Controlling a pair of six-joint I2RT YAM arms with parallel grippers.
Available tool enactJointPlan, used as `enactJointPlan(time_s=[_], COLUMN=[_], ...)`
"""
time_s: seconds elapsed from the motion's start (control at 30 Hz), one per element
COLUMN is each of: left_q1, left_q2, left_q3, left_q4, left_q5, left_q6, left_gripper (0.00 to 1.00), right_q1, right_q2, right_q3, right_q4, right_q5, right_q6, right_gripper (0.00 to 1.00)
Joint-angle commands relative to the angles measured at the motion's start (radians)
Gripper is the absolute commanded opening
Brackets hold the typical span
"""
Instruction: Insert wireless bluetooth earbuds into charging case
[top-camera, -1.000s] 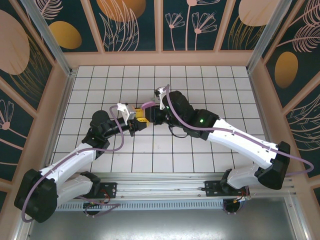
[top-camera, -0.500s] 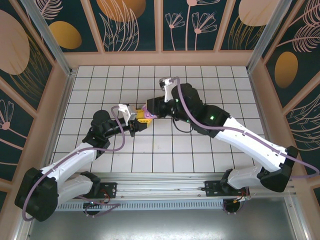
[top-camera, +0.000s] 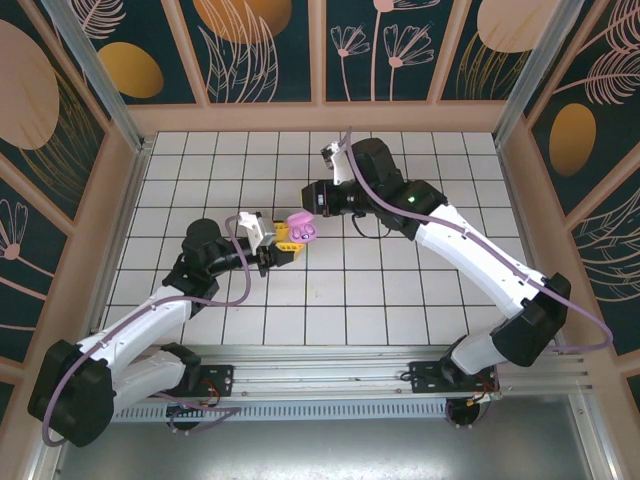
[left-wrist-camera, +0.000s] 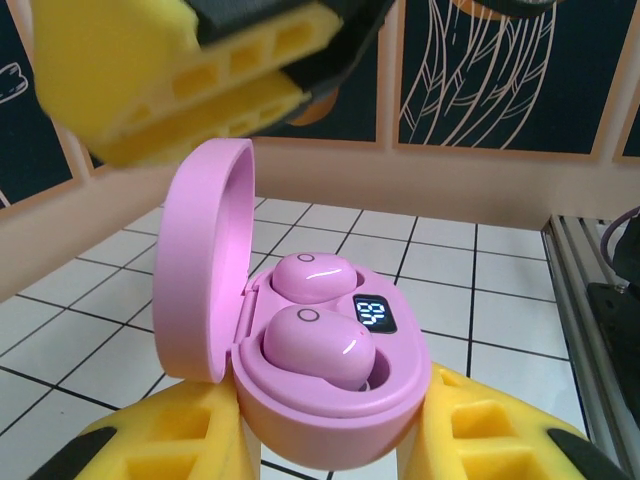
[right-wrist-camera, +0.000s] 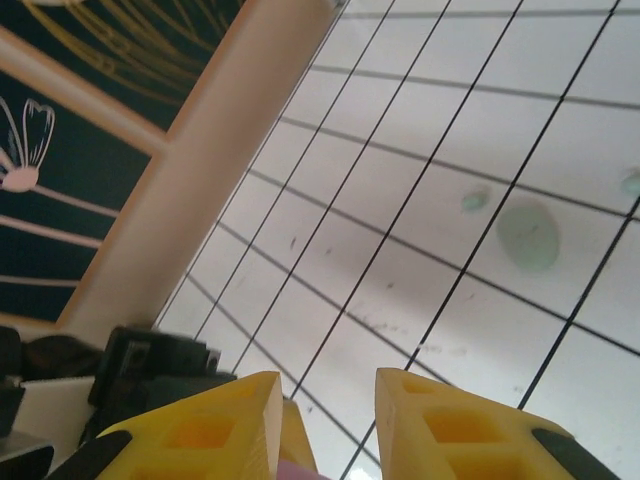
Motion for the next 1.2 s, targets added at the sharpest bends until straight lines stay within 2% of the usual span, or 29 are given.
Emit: enactJointPlan(time_s=[0.0,0.17,0.4,0.43,0.57,0.7,0.97,1.17], left_q1=[-0.001,-0.001,-0.002,-0.001,-0.001,-0.002,-0.002,-0.002], left_q2=[-0.002,0.006,0.025,0.029,0.032,0.026,0.031,0.052], left_q3=[0.041,0.050,0.051,0.051,0.043,0.036,0.034,0.033], left_q4=[-0.003,-0.007,0.032,0.037,0.078,0.129,0.180,0.235], left_q5=[0.016,0.005,-0.009,-0.006,-0.001,0.001,0.013,0.028], left_q6=[0.028,0.031,-0.001,-0.008,-0.046,-0.090,-0.133,-0.177], left_gripper=[0.09,0.09,0.09,0.09,0.09,0.09,0.11,0.11], right_q1=[-0.011,-0.012,-0.019,-0.027,-0.090,-0.135,-0.138,-0.126], right_q2=[0.010,0.003,-0.120,-0.151,-0.264,-0.327,-0.288,-0.261], right_q3=[0.025,0.025,-0.075,-0.110,-0.248,-0.379,-0.471,-0.503], right_q4=[-0.039,-0.083,-0.092,-0.071,0.067,0.278,0.476,0.565], right_q5=[-0.114,-0.132,-0.119,-0.112,-0.106,-0.174,-0.313,-0.353], right_q6=[-0.034,-0.048,-0.029,-0.014,0.088,0.214,0.349,0.392], right_gripper=[0.30,0.29,0.30,0.32,0.51,0.59,0.69,0.69])
